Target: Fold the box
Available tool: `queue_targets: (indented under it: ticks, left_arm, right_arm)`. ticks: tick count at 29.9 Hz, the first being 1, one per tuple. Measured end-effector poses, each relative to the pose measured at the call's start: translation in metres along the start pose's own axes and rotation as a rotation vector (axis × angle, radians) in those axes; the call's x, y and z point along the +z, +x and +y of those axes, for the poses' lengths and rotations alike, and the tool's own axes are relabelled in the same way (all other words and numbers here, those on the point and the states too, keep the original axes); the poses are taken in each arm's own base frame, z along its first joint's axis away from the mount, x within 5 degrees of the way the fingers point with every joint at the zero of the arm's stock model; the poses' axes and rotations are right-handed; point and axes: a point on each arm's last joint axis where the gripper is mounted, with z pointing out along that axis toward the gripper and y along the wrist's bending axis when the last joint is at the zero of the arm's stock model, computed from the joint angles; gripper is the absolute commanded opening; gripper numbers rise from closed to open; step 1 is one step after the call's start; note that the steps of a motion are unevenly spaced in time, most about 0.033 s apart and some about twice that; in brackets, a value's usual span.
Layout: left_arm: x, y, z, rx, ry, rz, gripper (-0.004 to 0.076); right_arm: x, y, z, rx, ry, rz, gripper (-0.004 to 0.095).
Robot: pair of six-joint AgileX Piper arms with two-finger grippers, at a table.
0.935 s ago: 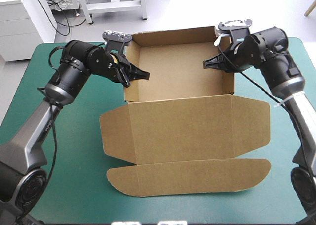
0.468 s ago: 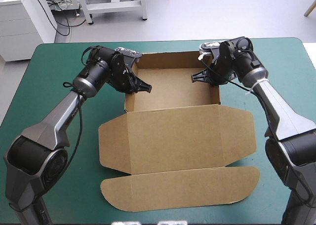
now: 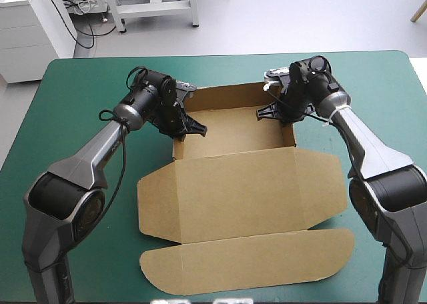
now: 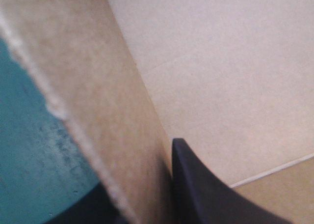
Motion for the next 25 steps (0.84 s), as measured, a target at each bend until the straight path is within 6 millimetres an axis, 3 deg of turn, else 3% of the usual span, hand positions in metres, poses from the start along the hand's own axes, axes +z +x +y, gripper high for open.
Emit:
queue_targets:
  ticks: [6, 9, 14, 18, 21, 25]
  left_arm:
    - [-0.001, -0.002, 0.012, 0.004, 0.004, -0.006, 0.0526]
    - [-0.002, -0.003, 0.014, -0.004, 0.014, -0.015, 0.0569]
    - [-0.010, -0.006, 0.014, -0.008, 0.029, -0.041, 0.0568]
    - [-0.028, -0.009, 0.013, -0.005, 0.035, -0.096, 0.0568]
    - [-0.052, -0.010, 0.012, -0.003, 0.037, -0.161, 0.0568]
    - [-0.099, -0.002, 0.011, 0.024, 0.032, -0.273, 0.0568]
  right_arm:
    - [0.000, 0.000, 0.008, -0.025, -0.062, -0.002, 0.0708]
    - [0.000, 0.000, 0.011, -0.022, -0.085, -0.006, 0.0847]
    - [-0.002, 0.000, 0.012, -0.021, -0.088, -0.011, 0.0848]
    - [-0.014, 0.000, 0.011, -0.037, -0.079, -0.038, 0.0848]
    - [-0.033, 0.002, 0.008, -0.053, -0.057, -0.081, 0.0848]
    - [-0.072, 0.008, 0.005, -0.082, -0.030, -0.166, 0.0848]
